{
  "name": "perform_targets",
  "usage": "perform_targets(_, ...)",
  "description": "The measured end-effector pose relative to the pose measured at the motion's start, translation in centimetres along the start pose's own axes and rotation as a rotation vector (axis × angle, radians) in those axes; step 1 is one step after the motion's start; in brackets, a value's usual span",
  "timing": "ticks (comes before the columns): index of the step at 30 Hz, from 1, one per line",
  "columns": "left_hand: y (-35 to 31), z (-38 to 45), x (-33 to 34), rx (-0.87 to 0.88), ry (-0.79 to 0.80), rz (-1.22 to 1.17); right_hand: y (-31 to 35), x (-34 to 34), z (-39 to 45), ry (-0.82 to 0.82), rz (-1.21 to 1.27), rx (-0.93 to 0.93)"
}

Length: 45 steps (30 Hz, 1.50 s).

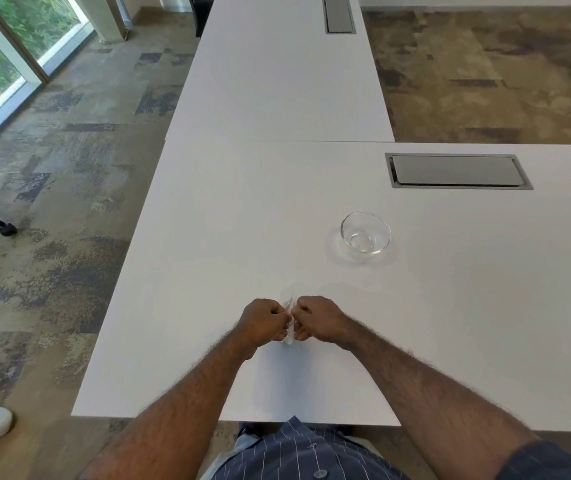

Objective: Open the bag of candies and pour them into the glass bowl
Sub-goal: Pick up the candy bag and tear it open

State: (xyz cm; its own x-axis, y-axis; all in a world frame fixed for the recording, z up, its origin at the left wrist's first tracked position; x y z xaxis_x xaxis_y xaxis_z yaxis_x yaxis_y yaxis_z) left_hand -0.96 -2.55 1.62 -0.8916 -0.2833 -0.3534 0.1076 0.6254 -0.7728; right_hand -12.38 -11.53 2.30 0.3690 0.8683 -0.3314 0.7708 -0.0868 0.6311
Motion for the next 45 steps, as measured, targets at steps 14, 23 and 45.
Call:
perform_targets(14, 0.5, -0.2, -0.2, 0.020, 0.038, -0.016, -0.7, 0.4, 0.1, 0.078, 0.110, 0.007)
perform_targets(23, 0.6, -0.8, -0.2, -0.058, 0.052, -0.184, -0.3, 0.0, -0.1, 0.048, -0.009, -0.028)
perform_targets(45, -2.6, -0.8, -0.6, 0.099, -0.147, 0.531, 1.0, -0.5, -0.2, -0.361, -0.363, 0.075)
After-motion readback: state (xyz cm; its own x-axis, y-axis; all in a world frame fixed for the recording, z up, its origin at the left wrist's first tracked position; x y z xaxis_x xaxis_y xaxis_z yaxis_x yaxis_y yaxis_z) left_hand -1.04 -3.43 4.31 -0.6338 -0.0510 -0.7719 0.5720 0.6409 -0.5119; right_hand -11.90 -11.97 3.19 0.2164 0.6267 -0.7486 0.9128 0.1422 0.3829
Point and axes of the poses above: each hand's wrist, its own z-axis towards the middle knuckle, its own x-axis out of the palm, y = z × x, the point moved 3 cm from there along z, towards the middle knuckle, and after that the axes turned 9 degrees about x, right-handed, at the moved point
